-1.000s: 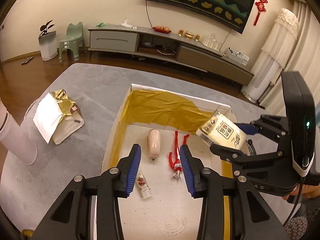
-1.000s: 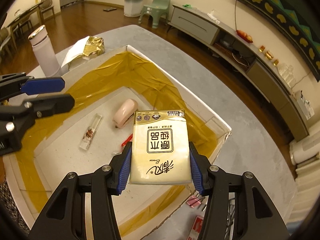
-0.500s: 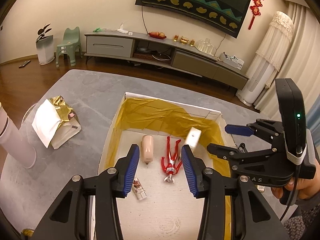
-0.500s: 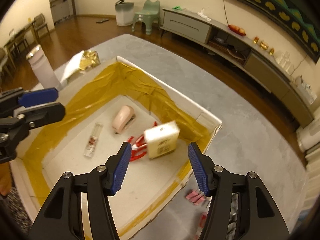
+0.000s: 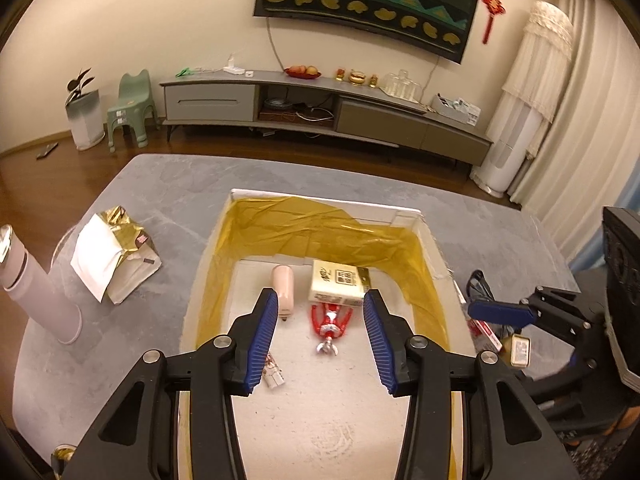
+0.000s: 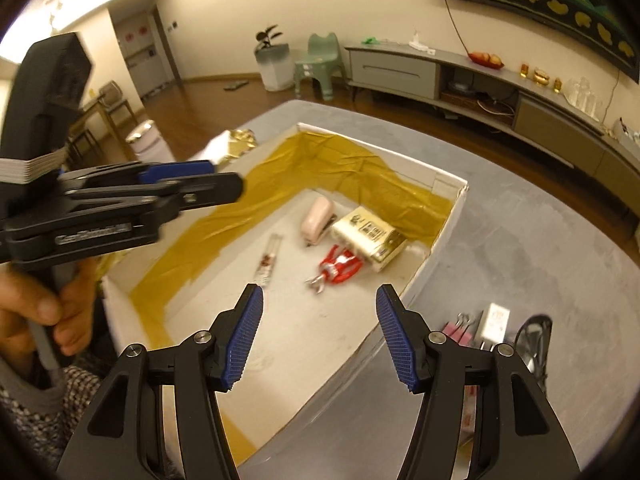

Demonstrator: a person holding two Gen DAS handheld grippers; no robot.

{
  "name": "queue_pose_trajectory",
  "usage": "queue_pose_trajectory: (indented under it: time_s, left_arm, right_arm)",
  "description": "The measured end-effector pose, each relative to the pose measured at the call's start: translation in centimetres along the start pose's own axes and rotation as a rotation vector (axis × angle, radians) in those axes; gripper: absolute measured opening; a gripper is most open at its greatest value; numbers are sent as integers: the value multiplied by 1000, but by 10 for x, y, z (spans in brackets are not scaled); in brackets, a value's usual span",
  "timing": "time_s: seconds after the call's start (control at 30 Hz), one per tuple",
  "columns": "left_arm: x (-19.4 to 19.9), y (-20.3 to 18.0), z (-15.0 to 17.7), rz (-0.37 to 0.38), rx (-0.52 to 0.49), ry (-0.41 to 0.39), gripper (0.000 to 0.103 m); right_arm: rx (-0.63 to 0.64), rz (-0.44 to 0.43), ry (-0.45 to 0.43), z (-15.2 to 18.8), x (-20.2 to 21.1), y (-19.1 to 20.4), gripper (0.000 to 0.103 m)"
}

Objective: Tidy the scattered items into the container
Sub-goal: 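Move both open tools back toward the gold tin and red-white box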

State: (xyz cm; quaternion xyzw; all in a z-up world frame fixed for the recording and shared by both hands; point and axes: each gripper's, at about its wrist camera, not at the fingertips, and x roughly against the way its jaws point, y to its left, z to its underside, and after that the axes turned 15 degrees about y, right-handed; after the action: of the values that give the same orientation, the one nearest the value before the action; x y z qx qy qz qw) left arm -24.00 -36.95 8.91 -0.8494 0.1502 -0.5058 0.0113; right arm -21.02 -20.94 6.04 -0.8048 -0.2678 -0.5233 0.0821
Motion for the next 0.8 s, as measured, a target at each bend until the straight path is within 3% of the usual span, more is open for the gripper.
queue_pose_trajectory:
  time_s: [0.4,0.8]
  left_arm:
    - [8,-47,12,-39,-104,10,46]
    - [21,-87,26,-40,-177,-11,46]
  right_arm:
    - [8,-61,-135,49,47,9,62]
    - [-61,-160,-207,91,54,-13,62]
